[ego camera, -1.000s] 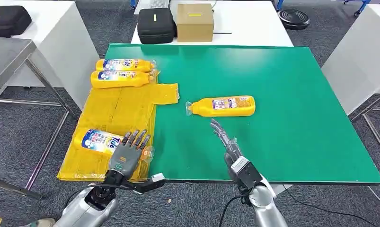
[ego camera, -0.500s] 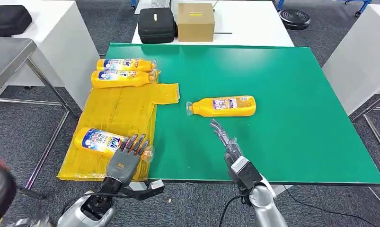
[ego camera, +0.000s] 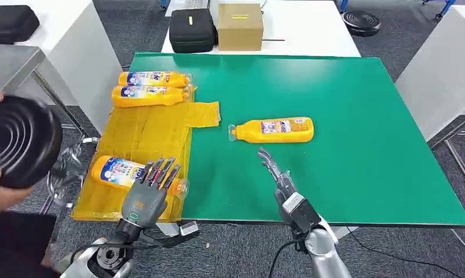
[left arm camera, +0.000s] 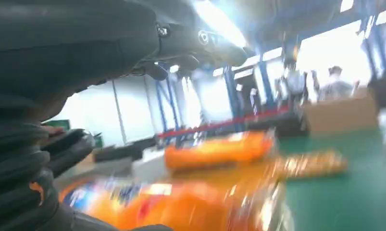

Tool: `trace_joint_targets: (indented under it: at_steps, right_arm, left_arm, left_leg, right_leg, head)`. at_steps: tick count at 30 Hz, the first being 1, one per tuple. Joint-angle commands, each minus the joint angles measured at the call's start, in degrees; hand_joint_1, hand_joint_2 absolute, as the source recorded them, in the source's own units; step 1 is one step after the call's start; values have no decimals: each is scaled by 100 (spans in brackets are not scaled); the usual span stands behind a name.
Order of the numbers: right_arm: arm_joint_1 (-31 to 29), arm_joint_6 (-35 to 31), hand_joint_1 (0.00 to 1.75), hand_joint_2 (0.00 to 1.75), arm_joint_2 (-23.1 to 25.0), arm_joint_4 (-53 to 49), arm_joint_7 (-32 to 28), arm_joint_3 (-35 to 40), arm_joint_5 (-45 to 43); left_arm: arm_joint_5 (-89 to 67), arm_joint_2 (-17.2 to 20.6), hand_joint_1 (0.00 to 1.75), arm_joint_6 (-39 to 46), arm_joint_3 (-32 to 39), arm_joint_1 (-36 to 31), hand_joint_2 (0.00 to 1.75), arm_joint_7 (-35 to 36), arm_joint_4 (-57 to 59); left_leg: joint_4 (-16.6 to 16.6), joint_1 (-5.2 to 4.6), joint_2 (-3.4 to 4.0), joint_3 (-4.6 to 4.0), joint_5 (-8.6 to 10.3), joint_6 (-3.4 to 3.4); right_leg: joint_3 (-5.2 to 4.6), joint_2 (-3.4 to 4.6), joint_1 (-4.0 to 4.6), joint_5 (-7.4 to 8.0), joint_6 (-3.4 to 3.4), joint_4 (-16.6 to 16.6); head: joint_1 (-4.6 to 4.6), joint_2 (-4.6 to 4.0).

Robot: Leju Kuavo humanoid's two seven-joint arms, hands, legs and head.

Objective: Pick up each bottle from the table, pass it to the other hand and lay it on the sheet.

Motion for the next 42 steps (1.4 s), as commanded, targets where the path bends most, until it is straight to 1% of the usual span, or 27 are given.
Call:
trace_joint_targets:
  at_steps: [1, 3, 4, 5, 7, 10, 11, 12, 13, 14, 15, 16, 18, 19, 20, 21, 26, 30, 31, 32, 33, 35, 37, 39, 42]
  right_arm:
    - [23, -21, 0, 0, 55, -17, 42, -187, 50]
    - [38, -20, 0, 0, 66, -30, 45, -182, 55]
    - [60, -23, 0, 0, 80, -60, 50, -194, 62]
    - [72, -30, 0, 0, 90, -71, 61, -194, 84]
    - [100, -218, 0, 0, 99, -128, 125, -192, 258]
    - [102, -224, 0, 0, 97, -136, 126, -191, 262]
    - [83, -541, 0, 0, 56, -117, 272, -147, 547]
    - [44, -688, 0, 0, 20, -58, 367, -122, 713]
    - [-41, -911, 0, 0, -50, 52, 498, -66, 955]
    - [-225, -1222, 0, 0, -108, 297, 708, -52, 1286]
    - [-422, -1396, 0, 0, -182, 553, 900, -19, 1553]
    - [-666, -1614, 0, 0, -235, 856, 1059, -17, 1821]
    - [-1316, -1884, 0, 0, -397, 1698, 1360, -22, 2247]
    - [-1628, -2051, 0, 0, -458, 2120, 1457, -57, 2393]
    - [-1978, -2082, 0, 0, -556, 2580, 1496, -66, 2471]
    - [-2130, -2124, 0, 0, -571, 2818, 1420, -72, 2451]
    - [-2088, -2161, 0, 0, -550, 2818, 1394, -64, 2460]
    - [-2065, -2176, 0, 0, -538, 2807, 1389, -59, 2465]
    - [-2065, -2176, 0, 175, -538, 2807, 1389, -59, 2465]
    - [-2164, -2306, 0, 175, -606, 2888, 1496, 12, 2612]
    - [-2391, -2285, 0, 175, -675, 3215, 1517, 43, 2616]
    - [-2931, -2588, 0, 175, -848, 3973, 1496, 206, 2831]
    - [-3305, -2621, 0, 175, -927, 4396, 1419, 262, 2876]
    - [-3664, -2727, 0, 175, -1011, 4740, 1498, 457, 3145]
    - [-3910, -2465, 0, 175, -1062, 4947, 1586, 670, 3386]
  left_arm:
    - [1, -13, 0, 454, 448, 160, 175, -350, -706]
    - [1, -68, 0, 443, 493, 189, 175, -406, -759]
    - [75, -248, 0, 655, 690, 250, 175, -623, -770]
    - [306, -393, 0, 779, 837, 224, 175, -876, -677]
    - [808, -602, 0, 1076, 1032, 125, 175, -1213, -478]
    - [851, -655, 0, 1083, 1096, 47, 175, -1284, -357]
    - [1942, -815, 0, 1244, 1253, -3, 175, -1767, -182]
    - [2355, -908, 0, 1165, 1431, -69, 175, -1928, 41]
    - [3315, -1039, 0, 1017, 1615, -165, 175, -2380, 267]
    - [4101, -1172, 0, 717, 1909, -369, 175, -2751, 763]
    - [4546, -1263, 0, 559, 2087, -516, 175, -3127, 1105]
    - [5047, -1363, 0, 330, 2276, -642, 175, -3434, 1430]
    - [5332, -1470, 0, 184, 2396, -843, 175, -3727, 1924]
    - [5350, -1480, 0, 177, 2374, -887, 175, -3771, 2027]
    - [5437, -1512, 0, 274, 2395, -895, 175, -3853, 2062]
    - [5452, -1505, 0, 281, 2375, -891, 175, -3859, 2054]
    - [5452, -1498, 0, 277, 2365, -870, 175, -3858, 2005]
    - [5452, -1495, 0, 277, 2362, -861, 175, -3857, 1983]
    - [5452, -1495, 0, 277, 2362, -861, 175, -3857, 1983]
    - [5413, -1464, 0, 334, 2337, -848, 175, -3791, 1945]
    - [5485, -1464, 0, 378, 2358, -852, 175, -3811, 1956]
    - [5455, -1408, 0, 470, 2307, -884, 175, -3854, 2076]
    - [5507, -1406, 0, 435, 2286, -954, 175, -3923, 2176]
    - [5553, -1422, 0, 423, 2239, -1103, 175, -3974, 2324]
    - [5599, -1395, 0, 451, 2118, -1284, 175, -3997, 2525]
  left_leg:
    - [3, 9, 9, 10, -10, -11]
    - [5, 9, 6, 12, -12, -11]
    - [2, 5, 1, 4, -5, -8]
    - [4, 11, 2, 14, -12, -13]
    - [4, 11, 4, 19, -14, -13]
    - [0, 5, -4, 5, -3, -7]
    - [4, 10, -4, 16, -10, -12]
    - [-1, 3, -4, 9, -3, -7]
    - [0, 6, -1, 12, -5, -9]
    - [-2, 10, -1, 23, -8, -13]
    - [-3, 4, -3, 13, -1, -8]
    - [-3, 7, -3, 19, -1, -11]
    - [-6, 4, 6, 17, 4, -8]
    - [-6, 9, 17, 23, 3, -11]
    - [-5, 4, 21, 14, 3, -6]
    - [-5, 8, 30, 20, 4, -8]
    - [1, 1, 4, 14, 14, 4]
    - [4, 3, 4, 18, 6, 1]
    - [5, 3, 5, 14, 7, 1]
    - [7, 8, 7, 23, 1, -3]
    - [7, 4, 5, 9, 6, 0]
    - [10, 2, 14, -1, 7, 1]
    - [8, -2, 19, -12, 11, 4]
    - [18, 4, 25, -11, 5, -1]
    - [12, -2, 3, -22, 19, 7]
  right_leg:
    - [11, 5, 9, -6, -10, -2]
    - [12, 1, 10, -9, -10, 0]
    - [4, -3, 5, -5, -7, -1]
    - [15, -2, 12, -10, -12, -1]
    - [20, -1, 12, -11, -12, -1]
    - [6, -8, 6, -4, -6, -4]
    - [20, -10, 12, -10, -11, -3]
    - [10, -8, 4, -4, -6, -4]
    - [13, -5, 7, -4, -8, -5]
    - [25, -7, 11, -7, -12, -8]
    - [13, -8, 5, -2, -8, -7]
    - [21, -9, 9, 0, -11, -10]
    - [17, 3, 5, 6, -8, -11]
    - [24, 13, 10, 11, -10, -17]
    - [12, 17, 5, 12, -6, -12]
    - [17, 24, 9, 20, -11, -17]
    - [15, -4, 4, 14, -16, -9]
    - [19, -2, 6, 6, -20, -4]
    - [16, 0, 6, 7, -18, -3]
    - [25, 0, 12, 2, -22, -3]
    - [11, -1, 8, 7, -18, -2]
    - [-4, 6, 5, 11, -17, 1]
    - [-15, 12, 1, 16, -14, 1]
    - [-11, 16, 7, 15, -19, 6]
    - [-19, -3, 0, 16, -15, 5]
  head:
    - [2, 0]
    - [0, 0]
    - [2, 0]
    - [2, 0]
    - [2, 0]
    - [2, 0]
    - [0, 0]
    - [2, 0]
    - [2, 0]
    - [0, 0]
    - [2, 0]
    - [0, 0]
    - [2, 0]
    - [2, 0]
    - [-2, 0]
    - [2, 0]
    - [4, 0]
    - [0, 0]
    - [0, 0]
    - [0, -2]
    - [0, 0]
    - [0, 0]
    - [0, 0]
    - [0, 0]
    - [0, 0]
